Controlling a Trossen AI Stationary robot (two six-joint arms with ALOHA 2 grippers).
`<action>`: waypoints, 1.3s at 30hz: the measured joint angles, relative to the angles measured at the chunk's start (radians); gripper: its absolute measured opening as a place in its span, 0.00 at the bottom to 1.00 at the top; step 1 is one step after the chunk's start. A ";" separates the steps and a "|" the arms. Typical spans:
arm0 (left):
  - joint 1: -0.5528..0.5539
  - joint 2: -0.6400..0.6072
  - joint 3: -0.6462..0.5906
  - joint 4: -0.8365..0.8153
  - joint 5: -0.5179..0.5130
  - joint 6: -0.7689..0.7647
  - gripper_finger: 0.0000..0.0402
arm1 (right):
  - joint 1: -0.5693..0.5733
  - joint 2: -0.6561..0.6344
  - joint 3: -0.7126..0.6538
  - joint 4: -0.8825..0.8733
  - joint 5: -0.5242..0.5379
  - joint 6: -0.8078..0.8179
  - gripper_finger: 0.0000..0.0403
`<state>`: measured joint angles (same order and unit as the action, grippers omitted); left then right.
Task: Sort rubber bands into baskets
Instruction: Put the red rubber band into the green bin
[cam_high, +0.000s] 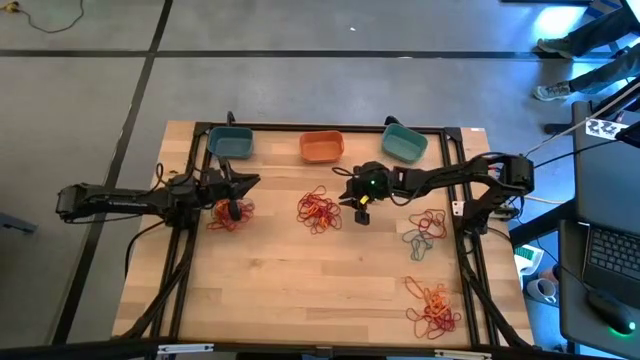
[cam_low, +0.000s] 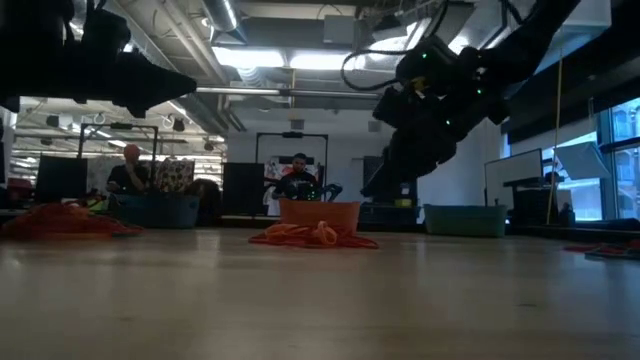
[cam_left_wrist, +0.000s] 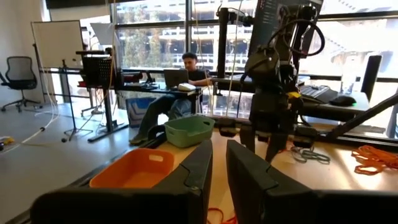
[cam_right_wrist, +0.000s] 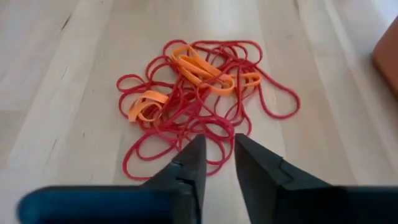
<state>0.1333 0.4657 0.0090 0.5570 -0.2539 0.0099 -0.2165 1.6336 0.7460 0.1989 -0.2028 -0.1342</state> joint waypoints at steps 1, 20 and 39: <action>0.000 0.021 0.000 0.022 0.000 0.005 0.11 | 0.000 0.007 0.000 0.001 0.000 0.008 0.25; -0.003 0.237 0.000 0.139 0.043 -0.111 0.11 | 0.001 0.138 0.000 0.115 0.098 0.151 0.30; -0.003 0.512 0.103 0.137 0.069 -0.087 0.11 | -0.001 0.191 0.000 0.126 0.176 0.115 0.02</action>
<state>0.1303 0.9777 0.1116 0.6936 -0.1852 -0.0769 -0.2171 1.8250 0.7463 0.3253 -0.0269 -0.0188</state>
